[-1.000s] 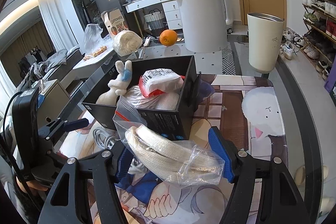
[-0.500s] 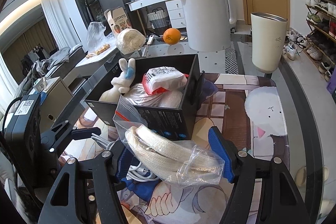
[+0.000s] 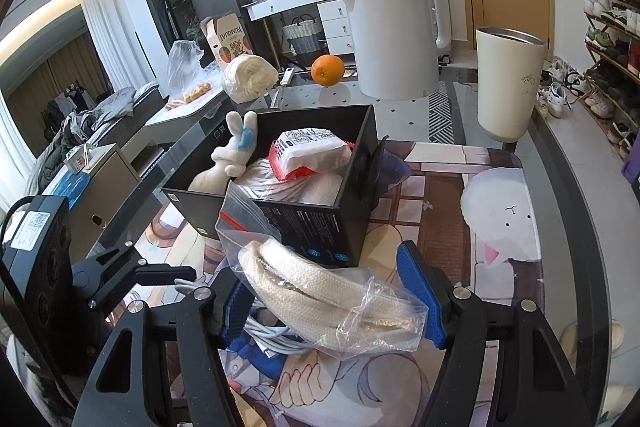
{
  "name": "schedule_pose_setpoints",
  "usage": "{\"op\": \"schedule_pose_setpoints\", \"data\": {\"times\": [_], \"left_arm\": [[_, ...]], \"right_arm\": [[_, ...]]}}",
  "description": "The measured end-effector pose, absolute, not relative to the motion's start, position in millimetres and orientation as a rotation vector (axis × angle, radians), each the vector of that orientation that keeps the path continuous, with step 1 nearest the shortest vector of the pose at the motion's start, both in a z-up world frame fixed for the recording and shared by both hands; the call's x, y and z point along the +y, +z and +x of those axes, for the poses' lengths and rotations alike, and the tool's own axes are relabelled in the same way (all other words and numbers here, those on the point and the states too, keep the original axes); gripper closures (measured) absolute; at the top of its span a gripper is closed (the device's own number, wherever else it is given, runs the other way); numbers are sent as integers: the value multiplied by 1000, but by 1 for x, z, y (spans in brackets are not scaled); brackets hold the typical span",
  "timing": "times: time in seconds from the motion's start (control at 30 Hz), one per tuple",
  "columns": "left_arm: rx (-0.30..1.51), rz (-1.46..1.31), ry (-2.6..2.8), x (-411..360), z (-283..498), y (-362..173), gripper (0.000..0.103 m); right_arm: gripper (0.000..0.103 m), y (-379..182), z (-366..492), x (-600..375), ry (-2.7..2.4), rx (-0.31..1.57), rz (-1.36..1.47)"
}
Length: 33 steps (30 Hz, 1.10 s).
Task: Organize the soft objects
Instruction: 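Lift the gloves bag with the right tool while the left tool grasps the white cable coil, then carry the gloves bag and the cable coil over the black box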
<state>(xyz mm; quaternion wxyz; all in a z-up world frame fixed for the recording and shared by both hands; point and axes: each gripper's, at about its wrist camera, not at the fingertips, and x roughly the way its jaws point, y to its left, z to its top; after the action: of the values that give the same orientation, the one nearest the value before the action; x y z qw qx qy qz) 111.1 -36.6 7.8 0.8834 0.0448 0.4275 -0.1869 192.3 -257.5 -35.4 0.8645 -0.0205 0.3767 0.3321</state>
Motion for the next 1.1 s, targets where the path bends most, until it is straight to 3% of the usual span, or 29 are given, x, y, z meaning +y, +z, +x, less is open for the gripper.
{"op": "schedule_pose_setpoints", "data": {"times": [0.33,0.53,0.67,0.7,0.8,1.1], "left_arm": [[847,132,-347,-41,126,19,1],[895,196,-365,-56,144,7,31],[898,189,-381,-58,147,3,66],[899,187,-394,-58,146,2,70],[889,178,-420,-61,145,6,77],[859,126,-428,-52,131,13,78]], "right_arm": [[34,-35,193,-264,687,794,-38],[34,-35,193,-265,689,796,-37],[34,-35,193,-265,692,796,-37],[34,-35,193,-265,693,796,-37],[34,-35,193,-264,696,794,-39],[34,-31,189,-264,704,779,-42]]}}
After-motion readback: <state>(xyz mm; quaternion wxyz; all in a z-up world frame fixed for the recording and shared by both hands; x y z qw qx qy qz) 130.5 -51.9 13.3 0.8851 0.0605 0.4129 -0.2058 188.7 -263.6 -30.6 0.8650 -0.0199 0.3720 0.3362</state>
